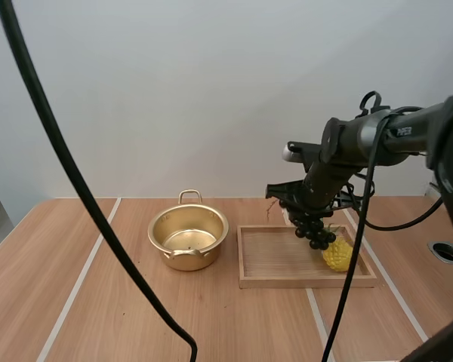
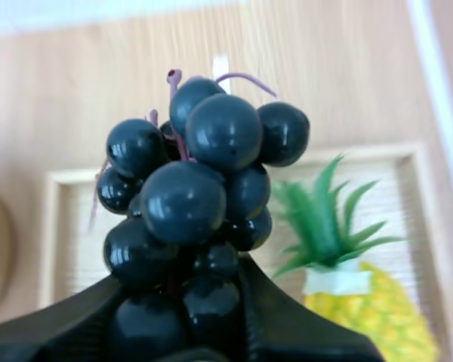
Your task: Open the pot, put the grape inside, and close it
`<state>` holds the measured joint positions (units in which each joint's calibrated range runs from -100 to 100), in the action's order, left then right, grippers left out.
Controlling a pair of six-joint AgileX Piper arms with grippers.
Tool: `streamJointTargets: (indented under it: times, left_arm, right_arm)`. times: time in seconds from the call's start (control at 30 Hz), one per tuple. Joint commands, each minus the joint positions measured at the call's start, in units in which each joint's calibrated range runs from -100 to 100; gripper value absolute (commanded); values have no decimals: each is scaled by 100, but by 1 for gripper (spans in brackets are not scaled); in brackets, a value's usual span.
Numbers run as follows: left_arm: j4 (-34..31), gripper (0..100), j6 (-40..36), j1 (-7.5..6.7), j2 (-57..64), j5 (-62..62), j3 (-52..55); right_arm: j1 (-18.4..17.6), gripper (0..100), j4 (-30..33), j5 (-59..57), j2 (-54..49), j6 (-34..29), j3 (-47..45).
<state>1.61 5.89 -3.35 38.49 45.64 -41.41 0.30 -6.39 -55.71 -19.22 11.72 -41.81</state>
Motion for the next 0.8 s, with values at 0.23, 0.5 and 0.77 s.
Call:
streamJointTargets:
  times: [0.23, 0.5, 0.77]
  left_arm:
    - [-16, 0, -58, -14, -17, -246, -29]
    - [-16, 0, -58, -14, -17, -246, -29]
    - [-16, 0, -58, -14, -17, -246, -29]
  right_arm:
    - [19, 0, 31, -3, -1775, 20, 11]
    - [19, 0, -62, 561, -2809, 347, 11]
    - [19, 0, -777, 1350, -3510, 1851, 11]
